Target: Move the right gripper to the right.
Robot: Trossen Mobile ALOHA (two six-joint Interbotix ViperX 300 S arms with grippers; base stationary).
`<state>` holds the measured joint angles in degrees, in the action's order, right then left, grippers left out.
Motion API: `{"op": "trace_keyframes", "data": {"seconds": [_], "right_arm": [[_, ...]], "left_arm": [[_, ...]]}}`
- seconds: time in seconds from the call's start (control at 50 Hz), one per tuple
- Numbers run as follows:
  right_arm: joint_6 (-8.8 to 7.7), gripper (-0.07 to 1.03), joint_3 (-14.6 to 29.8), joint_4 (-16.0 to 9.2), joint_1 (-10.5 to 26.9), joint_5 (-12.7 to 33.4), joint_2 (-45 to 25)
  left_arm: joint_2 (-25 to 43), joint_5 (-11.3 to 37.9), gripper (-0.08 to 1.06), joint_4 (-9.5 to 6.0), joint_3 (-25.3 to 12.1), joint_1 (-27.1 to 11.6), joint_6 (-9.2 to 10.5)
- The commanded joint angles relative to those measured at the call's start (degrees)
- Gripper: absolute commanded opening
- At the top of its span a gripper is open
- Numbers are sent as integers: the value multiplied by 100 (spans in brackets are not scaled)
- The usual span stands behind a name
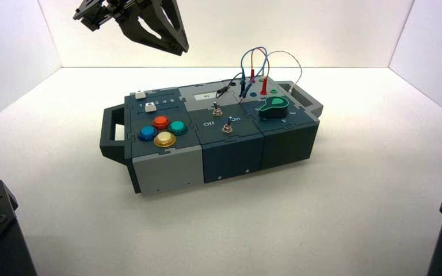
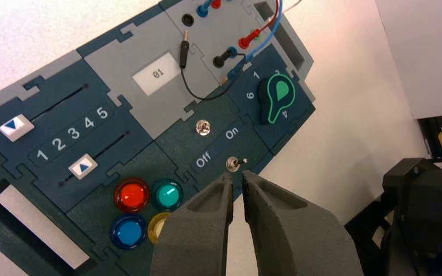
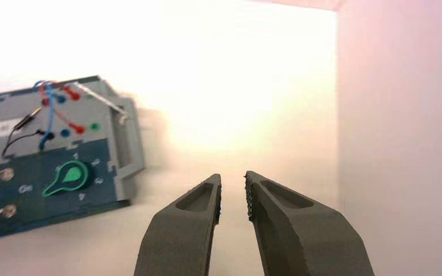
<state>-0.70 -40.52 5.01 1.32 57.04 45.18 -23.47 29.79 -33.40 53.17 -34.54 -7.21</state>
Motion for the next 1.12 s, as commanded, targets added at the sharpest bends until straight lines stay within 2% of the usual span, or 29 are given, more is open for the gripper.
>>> {"op": "trace_keyframes", "data": {"seconds": [0.02,0.2,0.32,0.54,1.12], "right_arm": [[18,26,26,26,-316,-35,193],[18,26,-70,62,-782,-97,492],[18,26,-88,123,-958,-123,580],[88,26,-70,185,-1020,-185,606],[62,26,-97,185,-1020,-202,729]], "left_arm": [[-35,9,11,-18,-53,9,-9],[-53,62,11,-18,-53,9,-9],[-62,132,11,-18,-53,9,-9],[-62,158,11,-18,-26,9,-9],[-53,123,11,-18,-26,9,-9]]}}
